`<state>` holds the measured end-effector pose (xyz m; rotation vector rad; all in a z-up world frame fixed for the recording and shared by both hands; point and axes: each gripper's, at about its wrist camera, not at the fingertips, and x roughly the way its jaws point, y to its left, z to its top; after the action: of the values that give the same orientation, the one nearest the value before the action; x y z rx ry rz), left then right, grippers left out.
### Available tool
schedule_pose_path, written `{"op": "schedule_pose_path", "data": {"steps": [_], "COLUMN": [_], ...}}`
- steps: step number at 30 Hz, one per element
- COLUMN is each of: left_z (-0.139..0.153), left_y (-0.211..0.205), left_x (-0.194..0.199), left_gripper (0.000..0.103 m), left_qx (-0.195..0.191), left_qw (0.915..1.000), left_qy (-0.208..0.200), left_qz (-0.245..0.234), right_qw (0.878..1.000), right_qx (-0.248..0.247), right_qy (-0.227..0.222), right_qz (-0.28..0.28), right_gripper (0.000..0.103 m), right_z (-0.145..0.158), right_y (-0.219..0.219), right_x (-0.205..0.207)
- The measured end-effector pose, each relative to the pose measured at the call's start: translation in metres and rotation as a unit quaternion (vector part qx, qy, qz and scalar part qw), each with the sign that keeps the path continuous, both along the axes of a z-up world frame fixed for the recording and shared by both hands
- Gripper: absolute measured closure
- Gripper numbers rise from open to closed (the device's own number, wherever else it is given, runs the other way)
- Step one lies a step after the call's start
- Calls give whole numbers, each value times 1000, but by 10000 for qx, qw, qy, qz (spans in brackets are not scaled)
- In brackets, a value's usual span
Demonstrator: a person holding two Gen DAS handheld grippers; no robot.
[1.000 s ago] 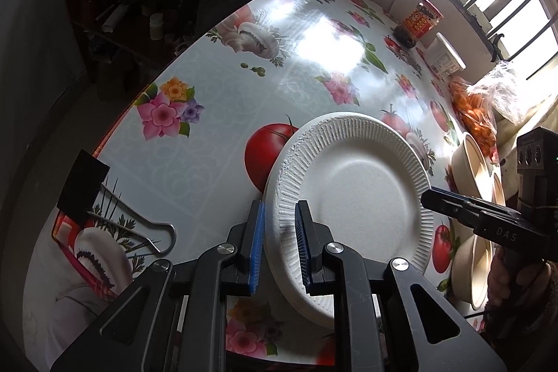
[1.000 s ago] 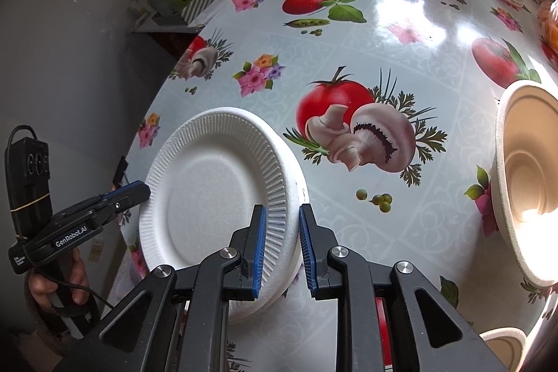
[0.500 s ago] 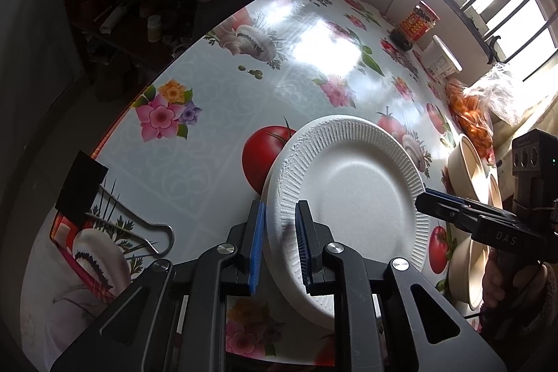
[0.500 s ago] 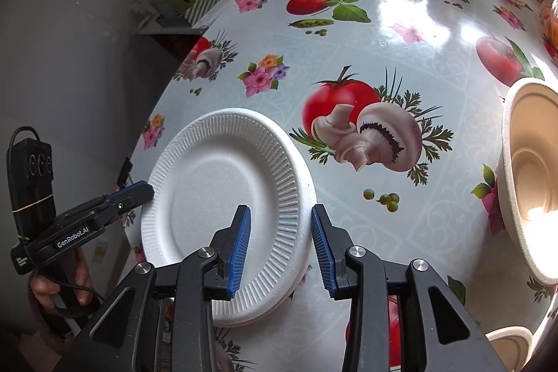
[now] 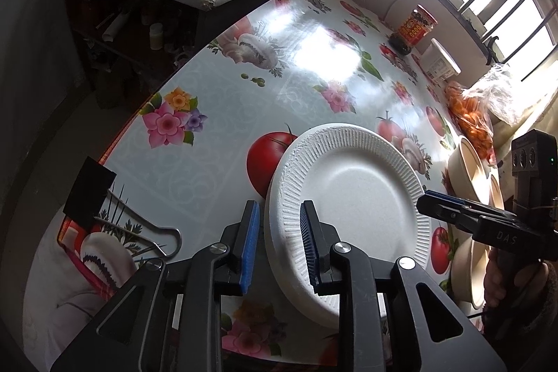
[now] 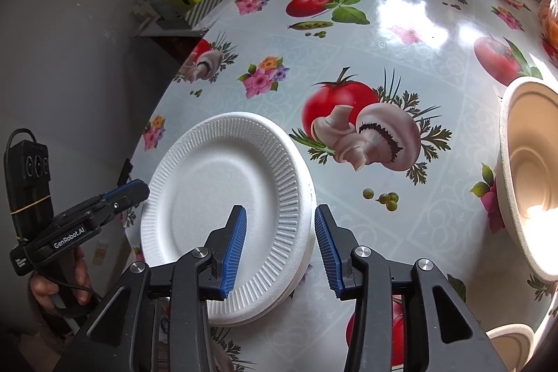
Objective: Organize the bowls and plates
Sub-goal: 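Open the left gripper to release the plate onto the stack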
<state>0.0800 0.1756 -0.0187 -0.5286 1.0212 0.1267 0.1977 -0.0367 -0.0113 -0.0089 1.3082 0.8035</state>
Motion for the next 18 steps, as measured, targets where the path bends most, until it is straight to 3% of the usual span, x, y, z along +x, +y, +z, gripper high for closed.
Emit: {"op": "schedule_pose_path", "data": {"steps": [16,18], "left_z": [5,4], "left_y": [-8,-8], "left_x": [-8,-10], "left_gripper": [77,72], "left_qx": [611,674], "left_qw": [9979,9974], "left_qy": [-189,-225], "left_qz": [-60,-73], "right_qw": [9999,9999], "right_qx": [13,1], "right_qy": [-101,-93], "right_qz": [-139,-133], "right_gripper": [46,46], "right_z": [2,1], "right_y": [-7,-8], "right_x": [-3,-4]}}
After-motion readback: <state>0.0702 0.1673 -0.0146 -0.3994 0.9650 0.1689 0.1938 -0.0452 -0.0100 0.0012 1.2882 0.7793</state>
